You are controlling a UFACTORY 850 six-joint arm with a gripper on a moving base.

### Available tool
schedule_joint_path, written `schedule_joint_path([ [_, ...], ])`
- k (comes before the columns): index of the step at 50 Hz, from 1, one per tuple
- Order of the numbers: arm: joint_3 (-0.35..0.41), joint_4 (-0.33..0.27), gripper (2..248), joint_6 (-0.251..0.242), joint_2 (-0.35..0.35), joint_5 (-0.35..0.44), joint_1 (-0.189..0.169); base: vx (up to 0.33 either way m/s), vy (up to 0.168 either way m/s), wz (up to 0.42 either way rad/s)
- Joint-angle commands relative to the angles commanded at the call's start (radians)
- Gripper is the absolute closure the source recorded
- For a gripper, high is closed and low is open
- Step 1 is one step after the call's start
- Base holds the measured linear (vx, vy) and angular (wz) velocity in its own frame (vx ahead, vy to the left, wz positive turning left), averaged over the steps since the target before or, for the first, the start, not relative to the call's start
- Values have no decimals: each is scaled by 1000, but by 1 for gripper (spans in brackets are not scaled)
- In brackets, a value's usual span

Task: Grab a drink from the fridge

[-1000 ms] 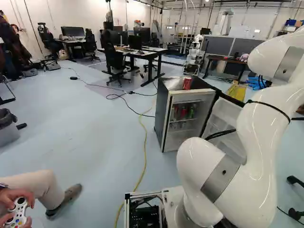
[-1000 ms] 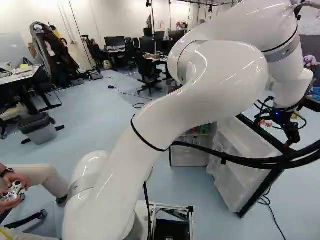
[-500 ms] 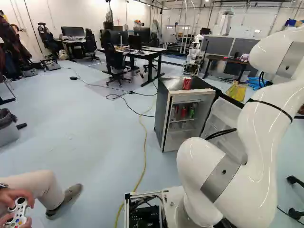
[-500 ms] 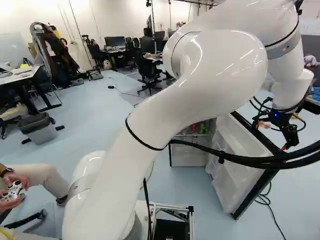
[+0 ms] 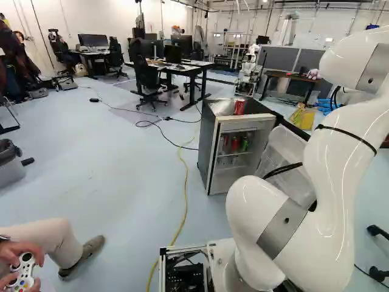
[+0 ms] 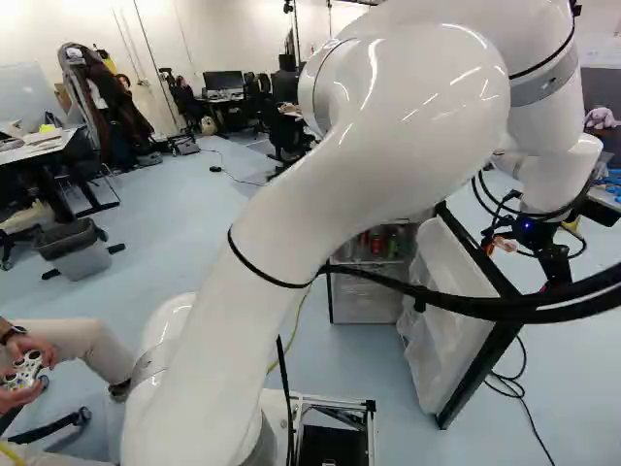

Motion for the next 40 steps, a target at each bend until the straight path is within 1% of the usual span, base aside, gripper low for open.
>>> schedule_joint_path([
  [18, 77, 0, 3, 0, 50, 0, 4, 0, 0, 0],
  [40, 161, 0, 3, 0, 106, 0, 24, 0, 0, 0],
])
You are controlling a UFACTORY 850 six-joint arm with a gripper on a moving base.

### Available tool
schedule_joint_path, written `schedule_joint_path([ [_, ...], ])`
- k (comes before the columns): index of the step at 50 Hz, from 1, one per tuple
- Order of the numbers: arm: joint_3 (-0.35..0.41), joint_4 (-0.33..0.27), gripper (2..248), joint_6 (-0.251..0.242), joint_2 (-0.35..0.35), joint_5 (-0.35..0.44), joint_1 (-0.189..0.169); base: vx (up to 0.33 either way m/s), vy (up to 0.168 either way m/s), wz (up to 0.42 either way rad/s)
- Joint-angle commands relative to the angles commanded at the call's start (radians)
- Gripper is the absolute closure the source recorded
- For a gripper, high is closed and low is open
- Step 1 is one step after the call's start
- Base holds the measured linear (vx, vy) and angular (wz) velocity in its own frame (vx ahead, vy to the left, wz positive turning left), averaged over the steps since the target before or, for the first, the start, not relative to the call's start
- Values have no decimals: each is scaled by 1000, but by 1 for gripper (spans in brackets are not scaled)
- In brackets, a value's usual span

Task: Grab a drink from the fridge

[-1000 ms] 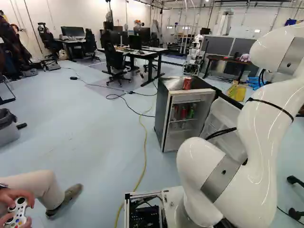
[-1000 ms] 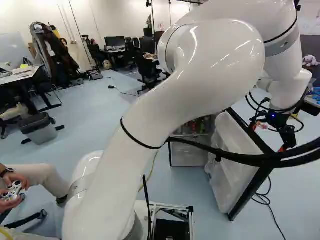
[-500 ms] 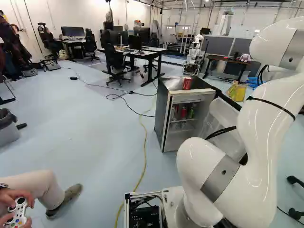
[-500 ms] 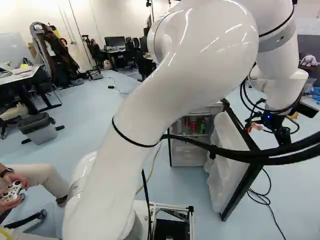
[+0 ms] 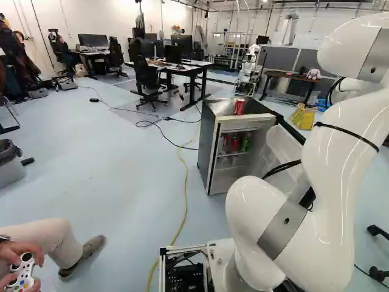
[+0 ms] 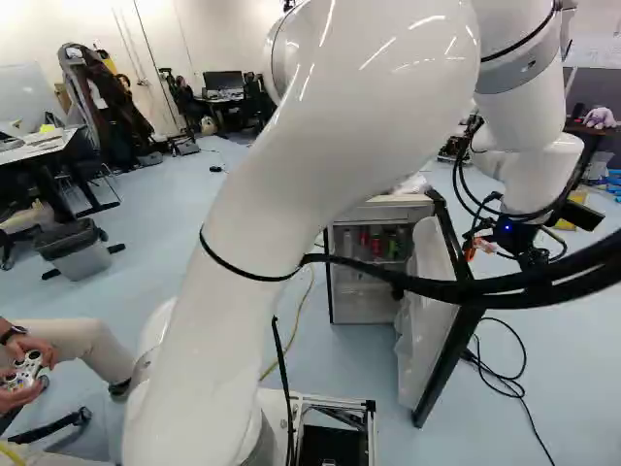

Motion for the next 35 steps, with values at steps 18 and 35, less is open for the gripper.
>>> schedule_joint_path([
  [18, 67, 0, 3, 0, 45, 0, 24, 0, 0, 0],
  [35, 128, 0, 3, 0, 87, 0, 50, 0, 0, 0],
])
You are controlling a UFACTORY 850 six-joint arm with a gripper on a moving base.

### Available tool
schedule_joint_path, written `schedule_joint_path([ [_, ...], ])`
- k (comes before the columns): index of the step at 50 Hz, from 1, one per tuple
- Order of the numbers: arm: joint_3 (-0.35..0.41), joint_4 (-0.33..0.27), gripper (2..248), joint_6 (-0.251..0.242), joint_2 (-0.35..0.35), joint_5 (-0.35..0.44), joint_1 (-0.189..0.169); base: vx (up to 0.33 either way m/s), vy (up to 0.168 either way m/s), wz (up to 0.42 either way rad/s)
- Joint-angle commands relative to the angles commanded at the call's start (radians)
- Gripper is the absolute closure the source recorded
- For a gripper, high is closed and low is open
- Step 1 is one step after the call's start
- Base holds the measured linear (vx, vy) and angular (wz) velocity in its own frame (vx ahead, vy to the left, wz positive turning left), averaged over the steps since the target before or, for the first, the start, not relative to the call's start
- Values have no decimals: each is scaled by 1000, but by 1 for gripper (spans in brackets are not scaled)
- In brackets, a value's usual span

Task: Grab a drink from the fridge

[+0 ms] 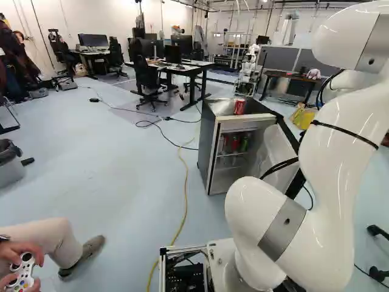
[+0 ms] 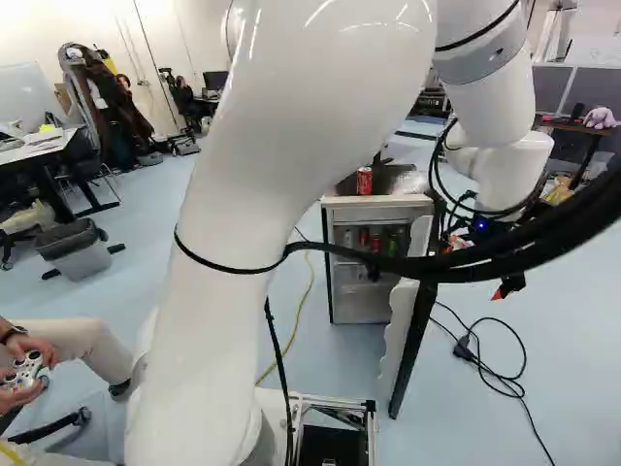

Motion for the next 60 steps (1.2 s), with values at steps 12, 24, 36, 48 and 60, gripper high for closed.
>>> schedule_joint_path([
  [12, 43, 0, 3, 0, 30, 0, 20, 0, 0, 0],
  [24, 85, 0, 3, 0, 59, 0, 41, 0, 0, 0],
  [36, 127, 0, 3, 0, 88, 0, 63, 0, 0, 0],
  [48, 170, 0, 3, 0, 119, 0, 88, 0, 0, 0],
  [60, 214, 0, 3, 0, 151, 0, 117, 0, 0, 0],
])
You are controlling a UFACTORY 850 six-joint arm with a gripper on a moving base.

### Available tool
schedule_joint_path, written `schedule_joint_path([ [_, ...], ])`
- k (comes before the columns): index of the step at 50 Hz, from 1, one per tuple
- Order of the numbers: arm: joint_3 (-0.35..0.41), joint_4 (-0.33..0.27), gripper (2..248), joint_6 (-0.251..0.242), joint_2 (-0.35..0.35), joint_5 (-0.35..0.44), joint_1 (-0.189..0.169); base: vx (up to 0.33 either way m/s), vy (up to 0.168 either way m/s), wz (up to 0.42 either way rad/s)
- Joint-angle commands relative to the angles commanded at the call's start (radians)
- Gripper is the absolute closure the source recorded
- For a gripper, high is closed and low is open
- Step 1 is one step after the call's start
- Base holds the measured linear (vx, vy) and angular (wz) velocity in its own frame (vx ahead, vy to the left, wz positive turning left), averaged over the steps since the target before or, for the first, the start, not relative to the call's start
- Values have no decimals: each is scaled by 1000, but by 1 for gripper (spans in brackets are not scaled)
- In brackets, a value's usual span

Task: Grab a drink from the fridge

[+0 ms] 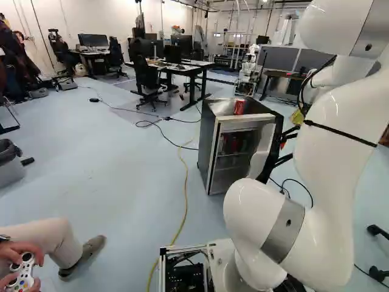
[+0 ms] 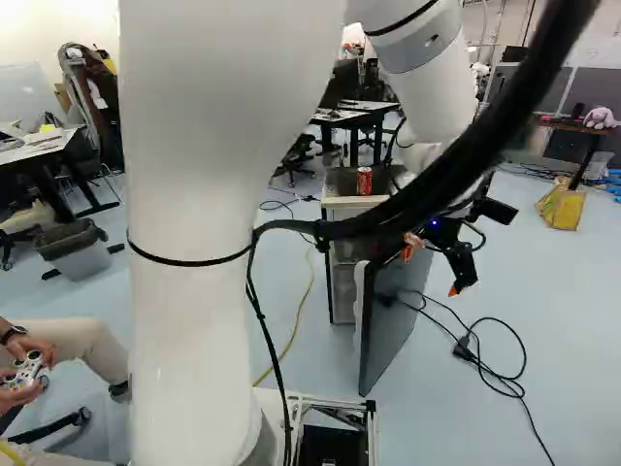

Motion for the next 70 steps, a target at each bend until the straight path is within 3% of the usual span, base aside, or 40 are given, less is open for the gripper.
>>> schedule_joint_path([
  [24, 71, 0, 3, 0, 53, 0, 77, 0, 0, 0],
  [70, 63, 0, 3, 0, 47, 0, 295, 0, 0, 0],
])
